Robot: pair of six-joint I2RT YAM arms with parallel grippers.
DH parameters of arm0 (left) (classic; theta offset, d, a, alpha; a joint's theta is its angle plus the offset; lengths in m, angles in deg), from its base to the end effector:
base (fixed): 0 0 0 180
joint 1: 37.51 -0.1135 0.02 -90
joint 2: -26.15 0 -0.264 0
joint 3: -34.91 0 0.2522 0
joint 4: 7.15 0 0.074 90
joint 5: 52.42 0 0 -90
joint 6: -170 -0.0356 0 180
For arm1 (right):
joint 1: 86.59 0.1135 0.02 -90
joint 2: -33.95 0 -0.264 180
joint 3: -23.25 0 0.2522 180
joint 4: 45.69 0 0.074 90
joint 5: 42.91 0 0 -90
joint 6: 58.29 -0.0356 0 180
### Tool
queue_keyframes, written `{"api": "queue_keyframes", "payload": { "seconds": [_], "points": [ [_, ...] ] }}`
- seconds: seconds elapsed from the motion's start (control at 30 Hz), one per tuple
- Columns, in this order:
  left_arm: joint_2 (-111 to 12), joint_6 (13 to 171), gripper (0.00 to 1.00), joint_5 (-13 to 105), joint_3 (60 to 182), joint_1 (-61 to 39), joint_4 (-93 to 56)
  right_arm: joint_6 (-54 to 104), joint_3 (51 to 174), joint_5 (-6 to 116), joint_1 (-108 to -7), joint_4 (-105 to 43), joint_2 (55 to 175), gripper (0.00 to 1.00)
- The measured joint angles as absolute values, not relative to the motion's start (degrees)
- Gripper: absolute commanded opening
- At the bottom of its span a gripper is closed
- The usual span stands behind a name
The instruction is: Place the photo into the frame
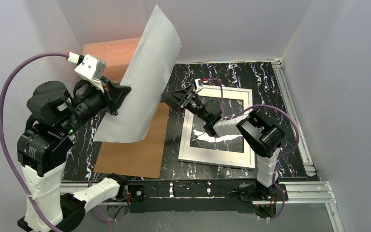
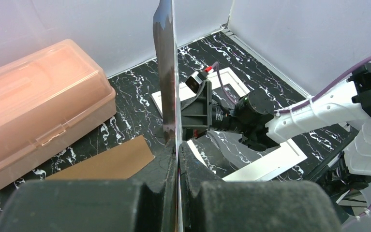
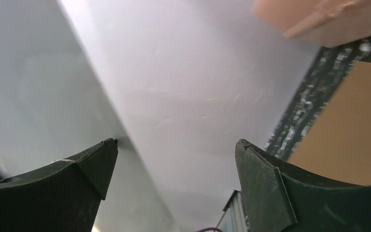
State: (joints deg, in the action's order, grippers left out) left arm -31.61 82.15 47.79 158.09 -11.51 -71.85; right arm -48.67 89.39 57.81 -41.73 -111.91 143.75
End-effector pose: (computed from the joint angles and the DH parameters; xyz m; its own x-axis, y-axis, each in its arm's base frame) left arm 0.0809 -0.0465 0.5675 -0.0109 -0.0358 -0.9993 0.5907 0.8061 -0.0353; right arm 0.2736 0.2816 0.2296 -0.7579 0.6124 -0.2247 -0.4043 -0.1707 0.8986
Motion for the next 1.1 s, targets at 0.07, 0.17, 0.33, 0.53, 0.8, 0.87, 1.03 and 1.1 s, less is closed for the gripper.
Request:
{"api": "queue_keyframes", "payload": {
  "seconds": [0.07,0.17,0.33,0.53,0.8,0.87,1.03,1.1],
  "points": [
    [-30.9,82.1,0.00,47.2,157.8,-11.5,-71.9,-49.7,92.1,58.5,-41.1,-112.9,144.1,0.99],
    [-29.9,82.1,0.00,46.3,157.3,-11.5,-71.5,-50.3,94.6,59.2,-40.3,-115.7,143.5,0.99],
    [-28.9,82.2,0.00,43.6,157.0,-11.5,-70.8,-50.9,94.7,59.6,-39.8,-118.0,142.2,0.99],
    [-29.4,82.7,0.00,41.6,157.9,-11.5,-70.7,-51.3,95.2,60.7,-39.8,-117.9,142.2,0.99],
    [-31.3,83.5,0.00,41.4,162.2,-11.5,-71.6,-51.3,101.8,62.7,-38.2,-118.3,144.3,0.99],
    [-31.7,83.6,0.00,41.4,163.3,-11.5,-72.1,-51.5,104.0,62.9,-37.4,-118.4,146.0,0.99],
    [-32.6,83.6,0.00,41.4,166.2,-11.5,-72.8,-52.0,104.6,62.9,-36.3,-118.4,149.0,0.99],
    [-32.6,83.5,0.00,41.3,166.8,-11.5,-72.9,-52.1,105.1,62.8,-36.3,-118.1,150.1,0.99]
  ]
}}
